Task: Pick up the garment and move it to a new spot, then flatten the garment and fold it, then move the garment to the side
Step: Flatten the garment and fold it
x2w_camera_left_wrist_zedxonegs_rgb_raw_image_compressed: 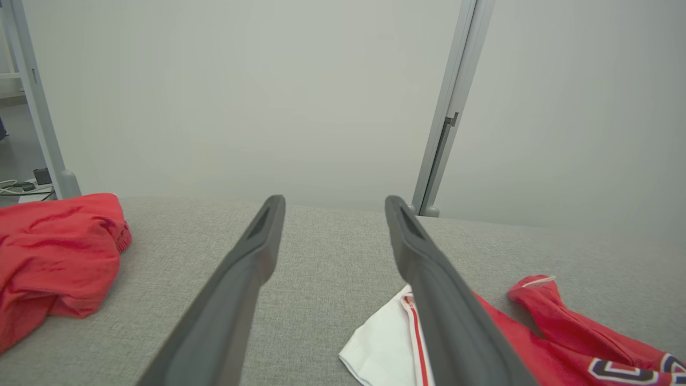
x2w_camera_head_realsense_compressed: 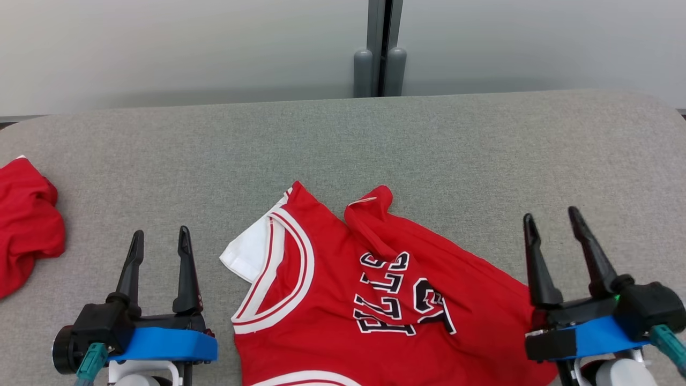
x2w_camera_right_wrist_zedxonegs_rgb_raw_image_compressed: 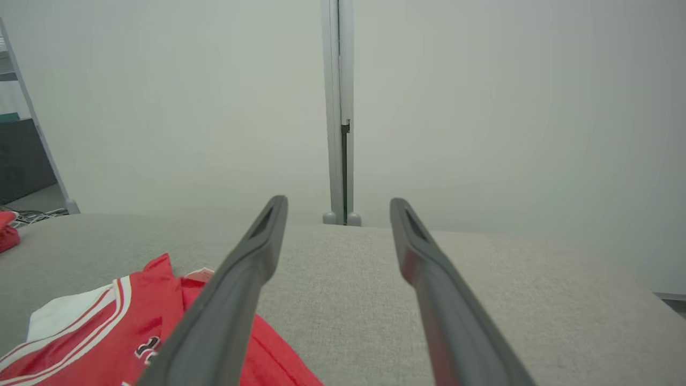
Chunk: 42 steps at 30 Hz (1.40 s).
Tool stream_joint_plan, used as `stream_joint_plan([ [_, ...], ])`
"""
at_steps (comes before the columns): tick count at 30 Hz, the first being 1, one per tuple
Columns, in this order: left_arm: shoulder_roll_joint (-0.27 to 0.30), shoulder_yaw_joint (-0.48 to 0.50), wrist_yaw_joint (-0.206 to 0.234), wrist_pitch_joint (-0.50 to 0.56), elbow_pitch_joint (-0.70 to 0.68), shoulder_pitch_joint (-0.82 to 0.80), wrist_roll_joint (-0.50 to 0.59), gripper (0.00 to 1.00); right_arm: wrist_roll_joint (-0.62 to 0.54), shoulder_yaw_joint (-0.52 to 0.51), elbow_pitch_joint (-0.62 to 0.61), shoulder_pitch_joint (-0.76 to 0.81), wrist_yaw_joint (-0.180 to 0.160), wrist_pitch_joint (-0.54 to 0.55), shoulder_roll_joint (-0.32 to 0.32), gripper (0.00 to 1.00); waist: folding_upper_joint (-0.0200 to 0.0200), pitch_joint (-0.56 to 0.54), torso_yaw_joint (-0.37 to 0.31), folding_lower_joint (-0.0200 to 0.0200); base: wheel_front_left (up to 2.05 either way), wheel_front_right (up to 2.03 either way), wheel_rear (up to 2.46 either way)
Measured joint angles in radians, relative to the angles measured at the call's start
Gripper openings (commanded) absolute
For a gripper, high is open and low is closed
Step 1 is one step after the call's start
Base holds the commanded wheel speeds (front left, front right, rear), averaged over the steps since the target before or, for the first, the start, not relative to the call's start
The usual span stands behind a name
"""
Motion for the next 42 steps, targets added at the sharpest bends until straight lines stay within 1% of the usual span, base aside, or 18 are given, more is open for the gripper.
stream_joint_plan([
  [1,0.0,0.0,0.0,0.0,0.001,0.0,0.001,1.0,-0.015,0.01,0.011,-0.001,0.0,0.0,0.0,1.0,0.0,-0.002,0.001,0.0001,0.0,0.0,0.0],
  [6,0.0,-0.002,-0.003,0.0,0.007,0.003,0.015,1.0,-0.016,0.026,0.047,0.0,0.0,0.0,0.002,1.0,0.0,-0.014,0.002,0.0,0.0,0.0,0.0],
  [11,0.004,-0.023,-0.008,0.0,0.024,-0.003,0.073,1.0,-0.014,0.026,0.055,0.0,0.0,-0.001,0.001,1.0,0.0,-0.013,-0.008,0.0,0.0,0.0,0.0],
  [15,0.011,-0.055,-0.015,0.0,0.043,-0.064,0.097,1.0,-0.012,0.031,0.058,-0.002,0.0,-0.001,0.001,1.0,0.0,0.0,-0.02,0.0,0.0,0.0,0.0],
  [19,0.024,-0.098,-0.018,0.0,0.086,-0.16,0.109,1.0,-0.009,0.035,0.061,-0.013,0.0,-0.001,0.001,1.0,0.0,0.021,-0.03,0.0001,0.0,0.0,0.0],
  [26,0.054,-0.165,-0.019,-0.001,0.265,-0.339,0.113,1.0,-0.01,0.04,0.072,-0.044,0.0,-0.001,0.002,1.0,0.0,0.066,-0.066,0.0001,0.0,0.0,0.0],
  [27,0.064,-0.196,-0.022,-0.001,0.331,-0.382,0.112,1.0,-0.011,0.039,0.074,-0.05,0.0,-0.001,0.001,1.0,0.0,0.08,-0.077,0.0001,0.0,0.0,0.0],
  [30,0.075,-0.241,-0.023,-0.001,0.45,-0.434,0.095,1.0,-0.011,0.039,0.077,-0.061,0.0,-0.001,0.001,1.0,0.0001,0.1,-0.092,0.0002,0.0,0.0,0.0],
  [31,0.075,-0.241,-0.023,-0.001,0.45,-0.434,0.095,1.0,-0.011,0.039,0.077,-0.061,0.0,-0.001,0.001,1.0,0.0001,0.1,-0.092,0.0002,0.0,0.0,0.0],
  [32,0.082,-0.265,-0.023,0.001,0.522,-0.469,0.083,1.0,-0.011,0.04,0.076,-0.067,0.0,-0.001,0.002,1.0,0.0001,0.111,-0.103,0.0002,0.0,0.0,0.0],
  [33,0.082,-0.265,-0.023,0.001,0.522,-0.469,0.083,1.0,-0.011,0.04,0.076,-0.067,0.0,-0.001,0.002,1.0,0.0001,0.111,-0.103,0.0002,0.0,0.0,0.0],
  [35,0.091,-0.299,-0.023,0.005,0.614,-0.506,0.063,1.0,-0.011,0.04,0.074,-0.072,0.0,-0.001,0.001,1.0,0.0001,0.123,-0.116,0.0002,0.0,0.0,0.0],
  [38,0.093,-0.322,-0.023,0.01,0.67,-0.523,0.036,1.0,-0.011,0.037,0.071,-0.076,0.0,-0.001,0.001,1.0,0.0001,0.128,-0.122,0.0002,0.0,0.0,0.0],
  [40,0.099,-0.353,-0.023,0.044,0.754,-0.538,0.011,1.0,-0.011,0.035,0.07,-0.076,0.0,-0.001,0.001,1.0,0.0001,0.133,-0.126,0.0002,0.0,0.0,0.0],
  [42,0.1,-0.358,-0.023,0.044,0.771,-0.541,0.002,1.0,-0.011,0.035,0.069,-0.077,0.0,-0.001,0.001,1.0,0.0001,0.134,-0.128,0.0001,0.0,0.0,0.0],
])
